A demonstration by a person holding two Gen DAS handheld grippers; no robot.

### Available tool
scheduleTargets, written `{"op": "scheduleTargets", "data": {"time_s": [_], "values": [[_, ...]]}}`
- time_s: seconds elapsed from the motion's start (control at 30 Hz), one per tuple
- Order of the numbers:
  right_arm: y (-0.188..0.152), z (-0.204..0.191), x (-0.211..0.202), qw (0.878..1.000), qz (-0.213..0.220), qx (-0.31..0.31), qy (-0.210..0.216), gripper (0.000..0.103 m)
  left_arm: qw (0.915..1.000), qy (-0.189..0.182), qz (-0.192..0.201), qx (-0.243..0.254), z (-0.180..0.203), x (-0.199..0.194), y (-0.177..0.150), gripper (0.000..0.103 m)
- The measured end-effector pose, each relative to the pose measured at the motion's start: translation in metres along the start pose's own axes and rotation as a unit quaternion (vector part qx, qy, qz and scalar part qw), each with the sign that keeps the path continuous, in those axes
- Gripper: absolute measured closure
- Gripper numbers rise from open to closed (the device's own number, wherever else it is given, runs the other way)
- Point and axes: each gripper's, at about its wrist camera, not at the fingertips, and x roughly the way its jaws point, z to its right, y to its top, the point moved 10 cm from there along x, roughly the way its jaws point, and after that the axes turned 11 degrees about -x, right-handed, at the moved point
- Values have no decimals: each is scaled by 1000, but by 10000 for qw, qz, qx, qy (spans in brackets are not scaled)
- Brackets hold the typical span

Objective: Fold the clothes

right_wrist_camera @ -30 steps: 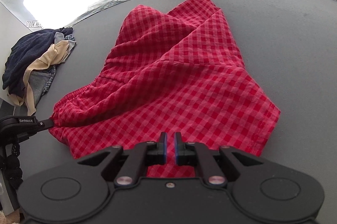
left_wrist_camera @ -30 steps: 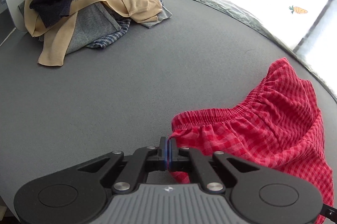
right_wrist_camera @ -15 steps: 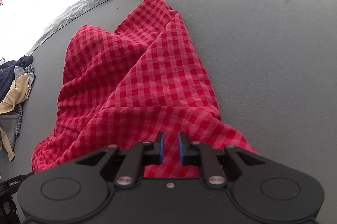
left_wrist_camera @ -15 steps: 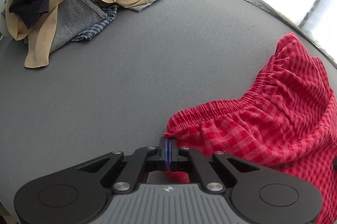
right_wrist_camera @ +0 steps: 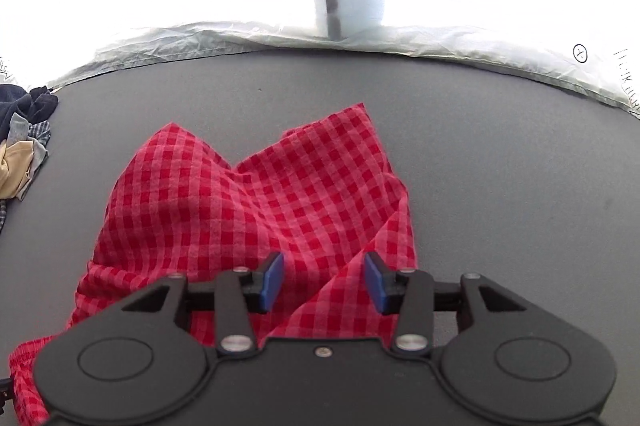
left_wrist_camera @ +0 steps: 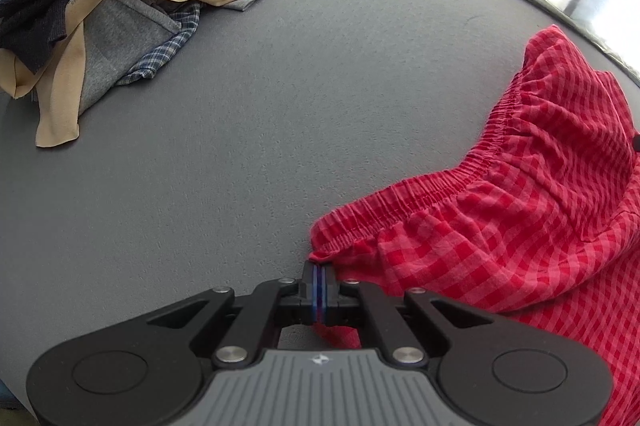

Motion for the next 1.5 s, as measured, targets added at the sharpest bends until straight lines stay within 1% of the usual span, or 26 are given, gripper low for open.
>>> {"op": "scheduleTargets", "data": {"time_s": [0.07,0.13,0.17,0.23,0.27,0.3,0.33,0.37,0.4,0.43,0.47,0.53,0.63,0.7,0.83,0.97,1.13,1.2,1.27,1.33,1.37,1.43,1.5], "values": [[13,16,16,9996,-10,131,-256,52,10000,1,-30,-55,-1,0,1,101],[24,34,32,9984,-37,293,-486,50,9999,20,-61,-95,-1,1,2,101],[25,38,38,9982,-73,308,-505,50,9999,37,-73,-88,0,1,3,101],[27,40,51,9982,-180,414,-396,50,9999,79,-89,-20,1,2,3,101],[28,37,56,9987,-208,422,-192,51,9999,98,-89,24,2,2,3,102],[27,33,59,9990,-216,381,-92,52,9999,115,-87,64,2,2,3,102],[27,32,59,9992,-211,269,-188,54,9998,126,-85,84,3,2,3,102],[27,30,60,9993,-206,157,-284,65,9998,131,-83,90,2,2,3,102],[26,29,60,9991,-202,50,-375,73,9998,132,-84,80,2,1,3,102],[26,27,57,9990,-201,15,-408,94,9999,132,-85,66,2,1,3,102],[25,29,54,9988,-201,77,-450,98,9999,134,-86,61,2,1,3,102],[21,36,45,9980,-129,279,-555,100,9998,156,-74,92,2,1,3,102],[14,53,24,9951,-14,410,-903,101,9996,176,11,234,5,0,1,102],[6,64,10,9935,11,547,-1003,101,9995,101,58,281,9,0,1,101],[-22,88,-21,9882,3,834,-1282,101,9993,-87,128,342,21,2,4,99],[-70,118,-54,9774,-97,1293,-1672,101,9974,-332,210,600,47,6,9,99],[-141,153,-95,9562,-323,1887,-2214,101,9929,-783,128,883,83,7,2,99],[-183,165,-114,9423,-525,2243,-2428,101,9909,-924,39,974,95,7,-7,99],[-216,169,-122,9336,-745,2466,-2491,101,9892,-977,-53,1094,102,9,-18,99],[-245,167,-126,9285,-954,2667,-2401,100,9875,-951,-40,1254,104,10,-25,98],[-239,164,-127,9319,-885,2566,-2404,99,9866,-922,-1,1349,105,10,-27,98],[-227,159,-129,9384,-748,2363,-2409,97,9862,-935,-25,1366,105,10,-27,98],[-215,153,-131,9442,-610,2158,-2413,92,9863,-990,-75,1321,101,12,-26,98]]}}
